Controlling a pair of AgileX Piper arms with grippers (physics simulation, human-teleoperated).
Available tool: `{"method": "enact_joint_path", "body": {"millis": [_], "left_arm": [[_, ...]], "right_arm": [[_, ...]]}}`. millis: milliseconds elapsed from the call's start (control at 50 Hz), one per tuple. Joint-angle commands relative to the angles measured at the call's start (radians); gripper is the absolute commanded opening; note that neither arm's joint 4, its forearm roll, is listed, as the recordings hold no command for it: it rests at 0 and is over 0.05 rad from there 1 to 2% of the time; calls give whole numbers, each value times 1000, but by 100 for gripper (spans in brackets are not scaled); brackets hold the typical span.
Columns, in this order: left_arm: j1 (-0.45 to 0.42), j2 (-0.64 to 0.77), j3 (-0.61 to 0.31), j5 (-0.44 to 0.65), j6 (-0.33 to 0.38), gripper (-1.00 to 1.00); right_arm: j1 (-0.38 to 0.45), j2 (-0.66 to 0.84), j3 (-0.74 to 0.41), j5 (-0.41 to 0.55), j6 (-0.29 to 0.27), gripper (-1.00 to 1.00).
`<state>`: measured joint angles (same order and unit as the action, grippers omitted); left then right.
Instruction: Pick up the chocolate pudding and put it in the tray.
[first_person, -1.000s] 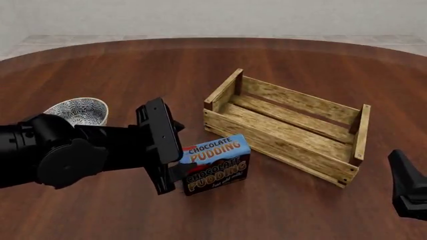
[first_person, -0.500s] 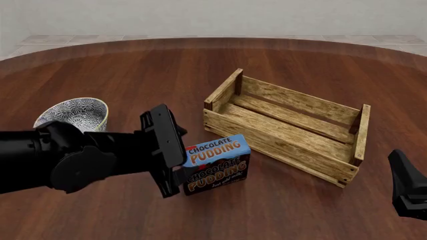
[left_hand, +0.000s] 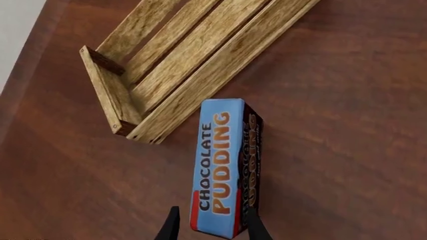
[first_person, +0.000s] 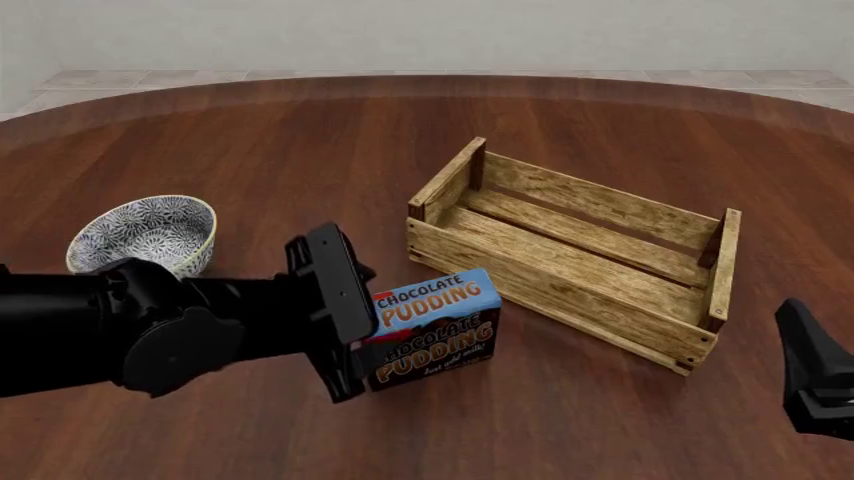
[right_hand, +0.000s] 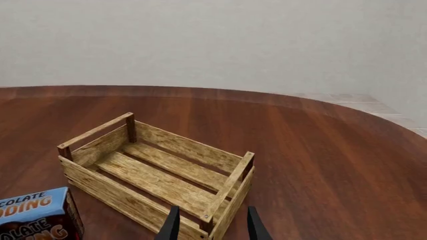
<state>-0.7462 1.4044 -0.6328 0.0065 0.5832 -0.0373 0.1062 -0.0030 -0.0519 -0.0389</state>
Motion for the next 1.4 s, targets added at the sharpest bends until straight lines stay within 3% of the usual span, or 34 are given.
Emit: {"method": "enact_joint_path", "body": {"millis": [20, 1400], "left_arm": [[-2, 28, 10, -32, -14, 100], [-6, 168, 6, -142, -45, 100]], "right_arm": [[0, 3, 0, -2, -1, 100], [0, 19, 0, -11, -10, 100]]}}
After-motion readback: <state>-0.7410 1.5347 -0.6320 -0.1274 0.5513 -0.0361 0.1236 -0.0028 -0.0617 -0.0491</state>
